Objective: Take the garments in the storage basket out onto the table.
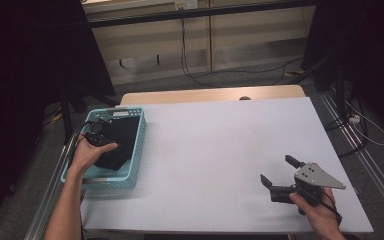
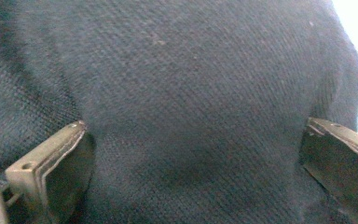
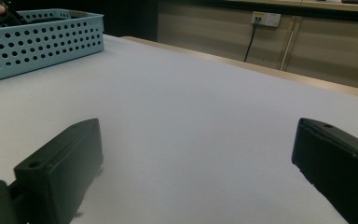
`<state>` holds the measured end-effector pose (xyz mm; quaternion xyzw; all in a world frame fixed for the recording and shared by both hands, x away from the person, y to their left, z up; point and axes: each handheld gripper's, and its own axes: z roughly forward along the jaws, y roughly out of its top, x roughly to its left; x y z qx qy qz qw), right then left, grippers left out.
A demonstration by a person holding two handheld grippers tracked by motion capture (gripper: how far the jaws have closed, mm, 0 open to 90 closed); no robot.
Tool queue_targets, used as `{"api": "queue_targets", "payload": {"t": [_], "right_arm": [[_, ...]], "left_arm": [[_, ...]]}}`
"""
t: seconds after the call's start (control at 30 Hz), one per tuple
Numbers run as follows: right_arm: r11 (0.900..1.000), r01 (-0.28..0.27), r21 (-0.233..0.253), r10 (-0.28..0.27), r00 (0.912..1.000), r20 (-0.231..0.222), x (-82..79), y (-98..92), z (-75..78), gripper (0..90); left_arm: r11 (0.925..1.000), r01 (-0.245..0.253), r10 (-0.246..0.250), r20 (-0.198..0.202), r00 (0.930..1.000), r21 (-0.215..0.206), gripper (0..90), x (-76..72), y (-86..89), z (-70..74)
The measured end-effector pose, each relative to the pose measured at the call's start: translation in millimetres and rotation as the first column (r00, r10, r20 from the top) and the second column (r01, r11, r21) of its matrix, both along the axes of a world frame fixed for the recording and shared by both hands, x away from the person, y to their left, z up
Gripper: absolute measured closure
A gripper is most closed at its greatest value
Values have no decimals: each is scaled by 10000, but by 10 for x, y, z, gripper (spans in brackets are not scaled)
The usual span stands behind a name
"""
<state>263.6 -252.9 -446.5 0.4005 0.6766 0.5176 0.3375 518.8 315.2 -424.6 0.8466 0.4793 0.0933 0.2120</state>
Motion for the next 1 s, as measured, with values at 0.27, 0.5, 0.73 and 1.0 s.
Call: {"api": "queue_targets", "payload": {"t": [0.27, 0.5, 0.73, 1.0], "right_arm": [[10000, -14, -37, 14, 10000, -30, 3, 12, -3, 16], [10000, -81, -45, 81, 10000, -43, 2, 13, -4, 16], [10000, -58, -30, 57, 10000, -70, 1, 5, -6, 16], [10000, -44, -60, 43, 10000, -64, -4, 11, -5, 16]], "left_arm": [[9999, 86, -79, 525, 9986, -128, 0, -51, 10, -52], [9993, 34, 8, 1079, 9942, -383, 0, -108, 55, -71], [9997, 201, -190, 952, 9953, -106, 0, -102, 26, -71], [9984, 45, -80, 607, 9981, 564, 19, -78, -66, -50]]}}
